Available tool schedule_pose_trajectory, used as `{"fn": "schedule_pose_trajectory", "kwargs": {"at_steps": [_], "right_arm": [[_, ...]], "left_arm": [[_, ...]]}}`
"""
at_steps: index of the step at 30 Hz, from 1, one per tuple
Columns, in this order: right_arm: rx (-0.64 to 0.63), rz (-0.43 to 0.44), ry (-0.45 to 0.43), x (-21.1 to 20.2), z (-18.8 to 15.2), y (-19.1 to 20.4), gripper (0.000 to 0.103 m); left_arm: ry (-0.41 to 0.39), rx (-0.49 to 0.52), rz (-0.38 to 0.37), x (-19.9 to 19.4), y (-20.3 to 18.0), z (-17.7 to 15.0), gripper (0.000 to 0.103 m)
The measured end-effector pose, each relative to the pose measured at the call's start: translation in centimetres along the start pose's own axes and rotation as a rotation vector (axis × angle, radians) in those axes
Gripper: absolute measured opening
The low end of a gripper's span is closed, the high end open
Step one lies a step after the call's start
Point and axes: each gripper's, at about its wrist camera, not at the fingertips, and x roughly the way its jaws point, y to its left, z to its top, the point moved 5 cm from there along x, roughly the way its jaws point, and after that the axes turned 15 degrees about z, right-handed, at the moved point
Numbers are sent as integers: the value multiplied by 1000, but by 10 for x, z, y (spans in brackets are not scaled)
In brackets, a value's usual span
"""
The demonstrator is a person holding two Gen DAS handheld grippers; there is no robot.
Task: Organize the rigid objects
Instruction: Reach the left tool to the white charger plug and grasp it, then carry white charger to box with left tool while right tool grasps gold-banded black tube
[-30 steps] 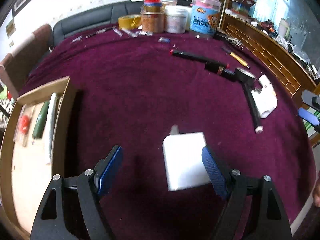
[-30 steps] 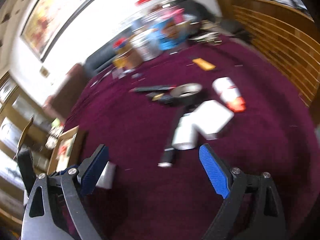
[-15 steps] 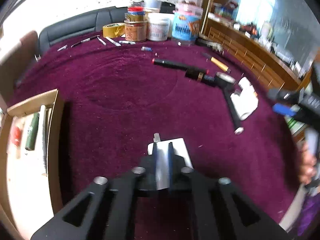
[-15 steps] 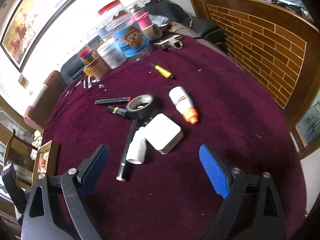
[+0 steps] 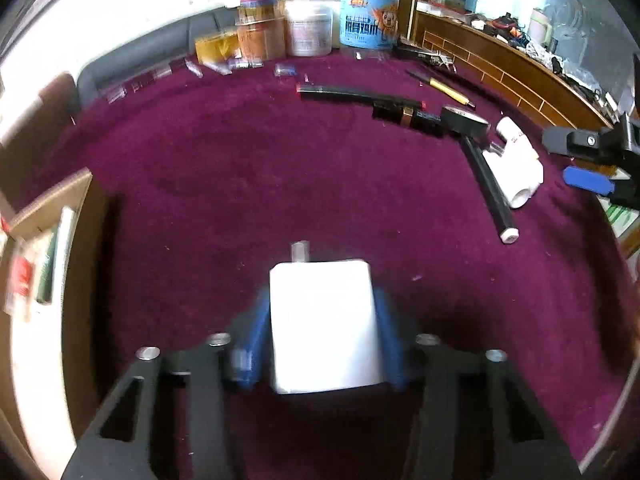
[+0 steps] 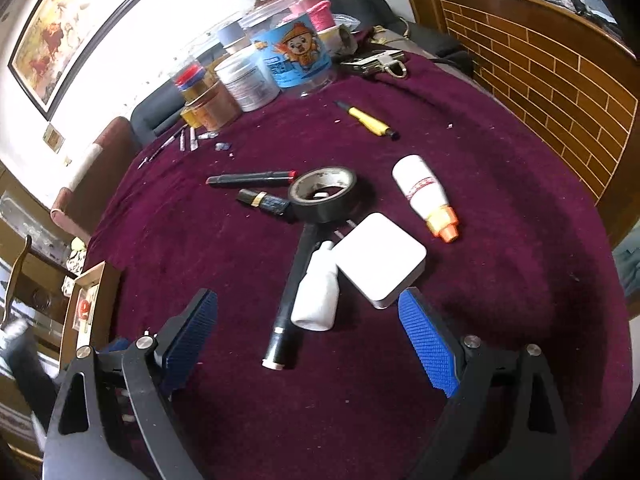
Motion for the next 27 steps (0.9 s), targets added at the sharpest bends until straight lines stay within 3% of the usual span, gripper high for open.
{"fn": "schedule_pose_trajectory", "kwargs": {"at_steps": [3, 8, 12, 16, 19, 22, 27], "right_arm": [[-12, -32, -6, -6, 5, -5, 92], [-33, -55, -12, -5, 19, -7, 92], [-101, -70, 27, 21, 32, 13, 92], [-236, -78, 123, 67, 48, 41, 92], [-338, -113, 204, 102, 58, 53, 81], [-365, -142, 291, 133, 63, 49, 62], [-393, -185, 359, 159, 68, 47, 56]], "left_arm": [[24, -62, -93, -2, 11, -1, 40], [-20, -110, -111, -24, 29, -3, 40], [-35, -161, -157, -42, 43, -4, 40], [-42, -204, -174, -54, 59, -5, 40], [-43, -233, -169, -61, 78, -9, 40], [-51, -272, -144, -67, 104, -14, 40], [-63, -345, -88, -73, 150, -22, 40]]}}
